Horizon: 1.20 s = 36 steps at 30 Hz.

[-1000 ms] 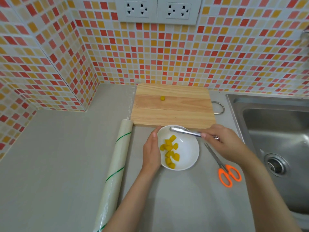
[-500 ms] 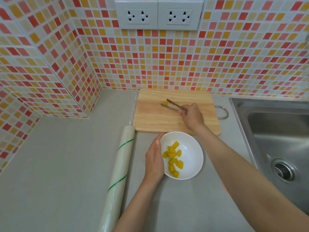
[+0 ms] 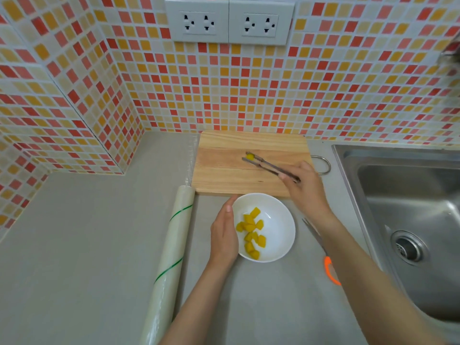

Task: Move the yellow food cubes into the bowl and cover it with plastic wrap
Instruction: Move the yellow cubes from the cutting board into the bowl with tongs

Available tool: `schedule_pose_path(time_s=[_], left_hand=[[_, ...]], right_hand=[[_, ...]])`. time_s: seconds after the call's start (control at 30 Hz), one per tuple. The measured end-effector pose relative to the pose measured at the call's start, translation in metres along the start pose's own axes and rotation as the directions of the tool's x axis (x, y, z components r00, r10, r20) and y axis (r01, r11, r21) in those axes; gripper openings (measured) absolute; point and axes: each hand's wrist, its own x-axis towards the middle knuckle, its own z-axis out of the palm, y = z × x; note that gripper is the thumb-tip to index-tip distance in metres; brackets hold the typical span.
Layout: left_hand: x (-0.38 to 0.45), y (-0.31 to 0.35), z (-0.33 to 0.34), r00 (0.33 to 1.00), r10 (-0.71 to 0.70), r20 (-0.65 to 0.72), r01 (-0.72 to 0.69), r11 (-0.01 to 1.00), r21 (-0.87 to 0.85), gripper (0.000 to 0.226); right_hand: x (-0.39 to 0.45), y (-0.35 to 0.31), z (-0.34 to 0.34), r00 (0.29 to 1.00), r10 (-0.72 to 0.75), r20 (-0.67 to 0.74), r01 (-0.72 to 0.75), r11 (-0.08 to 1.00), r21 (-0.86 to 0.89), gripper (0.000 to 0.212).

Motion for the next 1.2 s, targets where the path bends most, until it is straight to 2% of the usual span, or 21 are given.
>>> schedule_pose_path(time_s=[0.07, 0.2, 0.3, 0.37, 0.53, 0.63, 0.8, 1.1, 1.2], left_hand=[[0.0, -0.001, 0.0, 1.0, 0.008, -0.005, -0.008, 1.0, 0.003, 0.041], [-0.001, -0.001, 0.001, 1.0, -0.015, -0.012, 0.015, 1.0, 0.025, 0.038], [-0.002, 0.003, 0.002, 1.0, -0.015, -0.018, 0.016, 0.999, 0.037, 0.036], [-0.003, 0.004, 0.002, 1.0, -0.016, -0.017, 0.017, 0.999, 0.047, 0.036], [-0.003, 0.004, 0.002, 1.0, -0.007, -0.017, 0.008, 0.998, 0.069, 0.037], [-0.001, 0.002, 0.002, 0.999, -0.02, -0.029, 0.022, 0.998, 0.062, 0.04], [-0.002, 0.004, 0.002, 0.999, -0.037, -0.017, 0.038, 0.997, 0.062, 0.04], [0.004, 0.016, -0.015, 0.997, -0.071, 0.041, 0.069, 0.997, 0.043, 0.04], [0.008, 0.03, -0.034, 0.998, -0.013, 0.056, 0.01, 0.999, 0.053, 0.043]], right_hand=[[-0.033, -0.001, -0.023, 0.999, -0.017, 0.033, 0.017, 1.0, 0.014, 0.023], [-0.086, 0.003, -0.057, 0.987, 0.053, 0.149, -0.043, 0.997, -0.067, 0.025], [-0.1, 0.005, -0.066, 0.959, 0.08, 0.27, -0.035, 0.985, -0.17, 0.027], [-0.1, 0.005, -0.066, 0.955, 0.087, 0.284, -0.036, 0.983, -0.18, 0.028], [-0.079, 0.01, -0.058, 0.991, 0.093, 0.096, -0.081, 0.989, -0.121, 0.029], [-0.051, 0.019, -0.043, 0.987, 0.16, -0.034, -0.163, 0.981, -0.109, 0.027], [0.001, 0.035, -0.004, 0.935, 0.283, -0.216, -0.337, 0.899, -0.279, 0.028], [0.018, 0.069, 0.03, 0.941, 0.241, -0.239, -0.328, 0.829, -0.453, 0.031], [0.012, 0.075, 0.032, 0.947, 0.201, -0.251, -0.303, 0.819, -0.488, 0.03]])
